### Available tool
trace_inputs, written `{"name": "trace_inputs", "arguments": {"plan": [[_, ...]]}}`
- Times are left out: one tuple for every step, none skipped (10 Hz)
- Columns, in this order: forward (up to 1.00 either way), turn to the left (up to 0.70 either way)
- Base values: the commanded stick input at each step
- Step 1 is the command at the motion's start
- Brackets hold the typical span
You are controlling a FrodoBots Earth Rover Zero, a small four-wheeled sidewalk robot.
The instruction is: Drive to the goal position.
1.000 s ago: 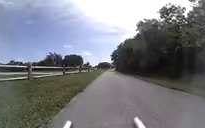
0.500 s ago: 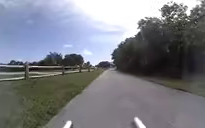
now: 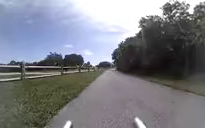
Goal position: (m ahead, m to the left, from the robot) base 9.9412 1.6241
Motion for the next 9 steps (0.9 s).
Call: {"name": "trace_inputs", "arguments": {"plan": [[0.50, 0.00], [0.50, 0.00], [0.50, 0.00], [0.50, 0.00], [0.50, 0.00], [0.50, 0.00], [0.50, 0.00], [0.50, 0.00], [0.50, 0.00]]}}
